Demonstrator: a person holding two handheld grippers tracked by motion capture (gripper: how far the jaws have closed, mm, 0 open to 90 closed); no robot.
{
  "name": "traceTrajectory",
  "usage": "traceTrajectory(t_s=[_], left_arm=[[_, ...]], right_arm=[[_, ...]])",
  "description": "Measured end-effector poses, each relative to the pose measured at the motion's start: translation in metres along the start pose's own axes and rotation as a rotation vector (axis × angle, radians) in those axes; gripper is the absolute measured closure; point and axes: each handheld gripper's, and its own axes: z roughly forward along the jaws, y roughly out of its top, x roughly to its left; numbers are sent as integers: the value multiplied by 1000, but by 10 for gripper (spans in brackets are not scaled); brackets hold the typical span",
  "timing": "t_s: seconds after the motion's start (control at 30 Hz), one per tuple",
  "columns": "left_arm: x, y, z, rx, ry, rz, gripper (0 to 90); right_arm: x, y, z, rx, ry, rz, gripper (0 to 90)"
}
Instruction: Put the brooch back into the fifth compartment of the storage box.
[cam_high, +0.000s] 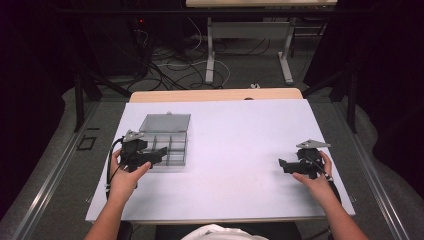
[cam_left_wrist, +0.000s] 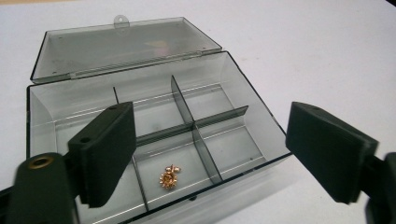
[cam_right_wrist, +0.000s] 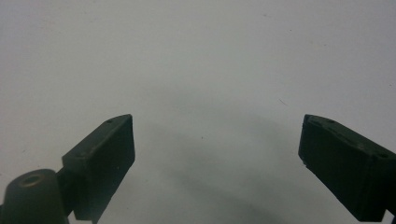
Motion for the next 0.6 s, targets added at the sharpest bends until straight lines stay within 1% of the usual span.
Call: traceTrajectory(t_s=[0.03, 0.07, 0.1, 0.13, 0.17, 0.2, 0.23, 0.27, 0.3, 0.33, 0.37, 0.4, 0.5, 0.6], left_arm=[[1, -1, -1, -1, 2, 5, 147], [1, -2, -3, 12, -7, 1, 131], [2, -3, -3, -2, 3, 3, 103], [2, -4, -4, 8, -3, -4, 78], [3, -6, -4, -6, 2, -12, 63], [5, -7, -6, 2, -1, -8, 54], [5, -9, -6, -13, 5, -14, 47], [7, -9, -8, -7, 2, -6, 38], [8, -11, -8, -23, 8, -13, 31], [10, -12, -9, -15, 4, -9, 23], [10, -14, -8, -31, 10, -17, 13], [12, -15, -9, -18, 10, -8, 3], [14, -19, -9, -27, 21, -8, 2], [16, -21, -9, -31, 21, -2, 2]], right_arm=[[0, 0, 0, -1, 1, 0, 103], [0, 0, 0, -2, 0, -3, 103], [0, 0, 0, -4, 1, -3, 102], [0, 0, -1, -4, 2, -2, 103], [0, 0, 0, -4, 5, 1, 102], [0, 0, 0, -4, 6, 0, 102], [0, 0, -1, -1, 5, 4, 102], [0, 0, 0, -2, 11, 9, 103], [0, 0, 0, -2, 10, 10, 103], [0, 0, 0, -1, 9, 9, 102], [-1, 0, 0, 0, 8, 7, 104], [0, -1, 0, 0, 9, 11, 105], [-1, -1, 0, -2, 7, 5, 106], [0, -1, 0, 4, 8, 10, 107]])
